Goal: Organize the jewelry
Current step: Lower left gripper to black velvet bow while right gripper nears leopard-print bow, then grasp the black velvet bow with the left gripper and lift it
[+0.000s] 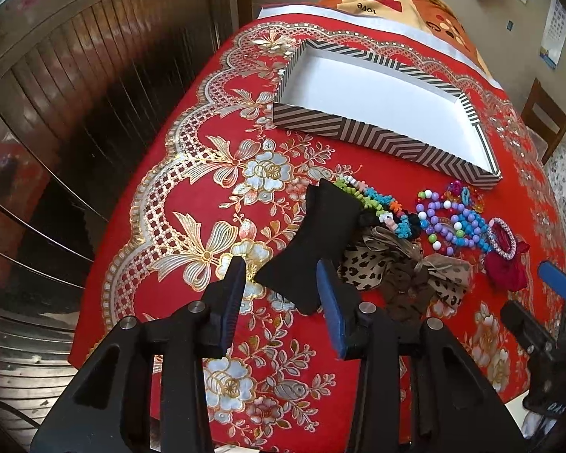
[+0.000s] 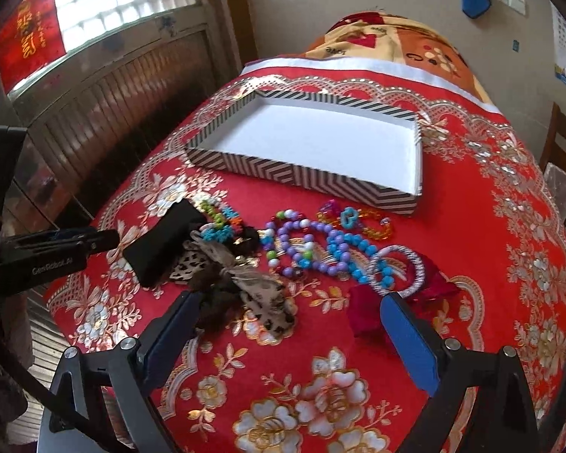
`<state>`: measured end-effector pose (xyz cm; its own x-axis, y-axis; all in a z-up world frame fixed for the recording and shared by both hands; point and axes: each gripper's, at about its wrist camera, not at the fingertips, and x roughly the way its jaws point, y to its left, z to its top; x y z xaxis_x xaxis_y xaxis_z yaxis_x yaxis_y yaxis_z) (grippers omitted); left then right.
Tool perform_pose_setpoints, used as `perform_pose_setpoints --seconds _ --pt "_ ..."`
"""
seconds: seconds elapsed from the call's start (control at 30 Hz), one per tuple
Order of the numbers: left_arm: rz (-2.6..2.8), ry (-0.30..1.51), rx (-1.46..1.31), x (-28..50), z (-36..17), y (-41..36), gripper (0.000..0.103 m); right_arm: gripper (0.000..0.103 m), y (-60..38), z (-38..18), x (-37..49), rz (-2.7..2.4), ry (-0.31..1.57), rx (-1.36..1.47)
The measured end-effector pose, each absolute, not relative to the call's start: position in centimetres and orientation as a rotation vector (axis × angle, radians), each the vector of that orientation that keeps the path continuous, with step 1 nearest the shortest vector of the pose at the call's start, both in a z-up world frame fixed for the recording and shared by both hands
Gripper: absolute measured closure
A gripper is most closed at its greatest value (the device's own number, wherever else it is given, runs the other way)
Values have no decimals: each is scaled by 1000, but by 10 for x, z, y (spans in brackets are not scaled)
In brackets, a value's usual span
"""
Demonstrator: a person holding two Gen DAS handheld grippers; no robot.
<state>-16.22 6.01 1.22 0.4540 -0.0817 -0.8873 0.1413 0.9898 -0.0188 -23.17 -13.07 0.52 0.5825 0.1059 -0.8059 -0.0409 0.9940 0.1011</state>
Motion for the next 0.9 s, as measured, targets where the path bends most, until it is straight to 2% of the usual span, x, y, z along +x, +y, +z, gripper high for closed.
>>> perform_pose_setpoints --seconds 0.5,0.63,0.7,0.9 --pt "-183 1130 60 -152 0 62 63 6 -92 -25 -227 198 1019 163" --pt "-235 1165 26 -143 -7 61 62 17 -83 -38 -223 223 1048 182" --pt "-254 1177 29 -139 -11 59 59 18 -79 -43 -220 228 1057 190" --pt "-269 1201 42 -126 -29 56 57 19 -70 -62 -206 217 1073 179"
